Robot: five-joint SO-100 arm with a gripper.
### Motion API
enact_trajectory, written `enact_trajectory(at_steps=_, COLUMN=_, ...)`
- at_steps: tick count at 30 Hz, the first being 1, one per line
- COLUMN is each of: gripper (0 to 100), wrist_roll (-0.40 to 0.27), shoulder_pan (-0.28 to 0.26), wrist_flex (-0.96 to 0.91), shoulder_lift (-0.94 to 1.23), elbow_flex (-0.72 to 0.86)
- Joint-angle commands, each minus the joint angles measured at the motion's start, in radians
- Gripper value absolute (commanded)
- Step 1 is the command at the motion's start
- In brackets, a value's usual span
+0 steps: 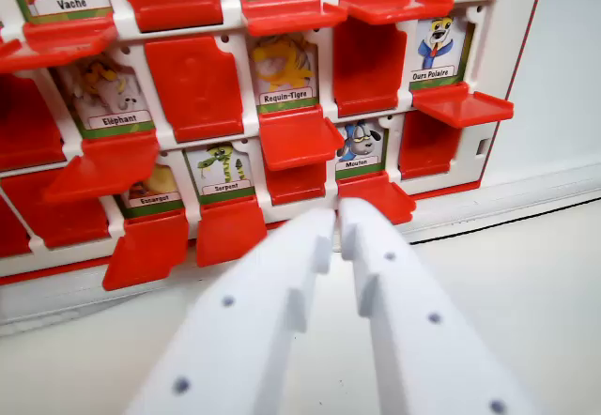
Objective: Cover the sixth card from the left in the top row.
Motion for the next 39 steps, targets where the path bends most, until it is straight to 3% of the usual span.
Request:
enact_trajectory(at_steps=1, gripper=0, wrist_roll=0.014, shoulder_pan=-0.021, wrist_flex=-0.032, shoulder_lift=-0.046, elbow_flex=-0.187)
enact_trajectory(at_steps=15, gripper=0, wrist_roll=0.032, shoulder_pan=-0.038, wrist_flex=-0.052, shoulder_lift=-0.307, elbow_flex=-0.407)
enact_trajectory(at_steps=39, gripper=0, wrist_roll=0.014, shoulder_pan=-0.044, wrist_flex=-0.098, shoulder_lift=-0.566, elbow_flex=-0.732)
